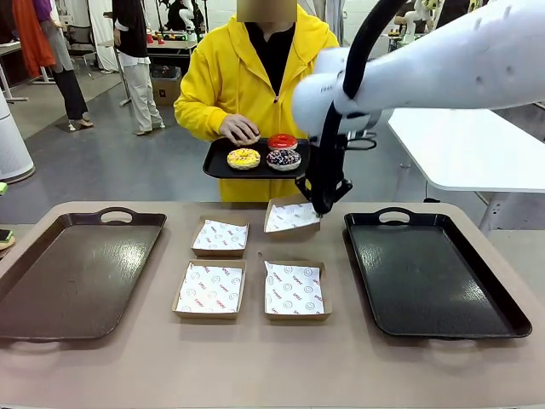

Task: Individually package the donuts and arrange them on the tray.
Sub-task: Pick up one Paper togo box.

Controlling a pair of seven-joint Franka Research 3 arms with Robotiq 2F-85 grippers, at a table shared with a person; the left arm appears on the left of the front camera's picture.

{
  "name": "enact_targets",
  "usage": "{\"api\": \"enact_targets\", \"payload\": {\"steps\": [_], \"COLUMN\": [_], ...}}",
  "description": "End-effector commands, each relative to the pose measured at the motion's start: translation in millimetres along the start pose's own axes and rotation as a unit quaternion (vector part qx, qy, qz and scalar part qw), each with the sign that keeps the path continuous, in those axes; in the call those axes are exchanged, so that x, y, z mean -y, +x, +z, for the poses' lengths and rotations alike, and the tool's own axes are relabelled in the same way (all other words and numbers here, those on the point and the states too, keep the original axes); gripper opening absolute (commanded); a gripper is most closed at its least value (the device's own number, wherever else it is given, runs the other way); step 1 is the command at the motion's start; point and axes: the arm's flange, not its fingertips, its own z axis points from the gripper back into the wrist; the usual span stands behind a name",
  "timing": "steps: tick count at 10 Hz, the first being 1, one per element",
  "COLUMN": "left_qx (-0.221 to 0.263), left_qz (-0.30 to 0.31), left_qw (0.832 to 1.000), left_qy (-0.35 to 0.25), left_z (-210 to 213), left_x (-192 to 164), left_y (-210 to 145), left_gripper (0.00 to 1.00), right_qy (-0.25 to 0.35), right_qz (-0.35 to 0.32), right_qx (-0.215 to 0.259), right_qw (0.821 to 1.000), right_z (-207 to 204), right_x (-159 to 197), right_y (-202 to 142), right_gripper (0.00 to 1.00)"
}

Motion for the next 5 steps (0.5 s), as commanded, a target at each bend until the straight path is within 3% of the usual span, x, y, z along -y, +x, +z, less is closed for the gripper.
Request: {"api": "enact_targets", "payload": {"steps": [1, 3, 5], "left_qx": [0.003, 0.003, 0.003], "left_qz": [-0.002, -0.002, -0.002], "left_qw": [1.0, 1.0, 1.0], "left_qy": [-0.007, -0.007, -0.007], "left_z": [1, 1, 1], "left_x": [1, 1, 1], "left_y": [0, 0, 0], "left_gripper": [1.0, 1.0, 1.0], "right_qy": [0.0, 0.004, 0.01], "right_qz": [-0.014, -0.008, 0.008], "right_qx": [-0.013, -0.009, -0.018], "right_qw": [1.0, 1.0, 1.0], "right_z": [31, 64, 71], "right_x": [-6, -10, -11], "right_y": [7, 9, 13], "right_gripper": [0.0, 0.0, 0.0]}}
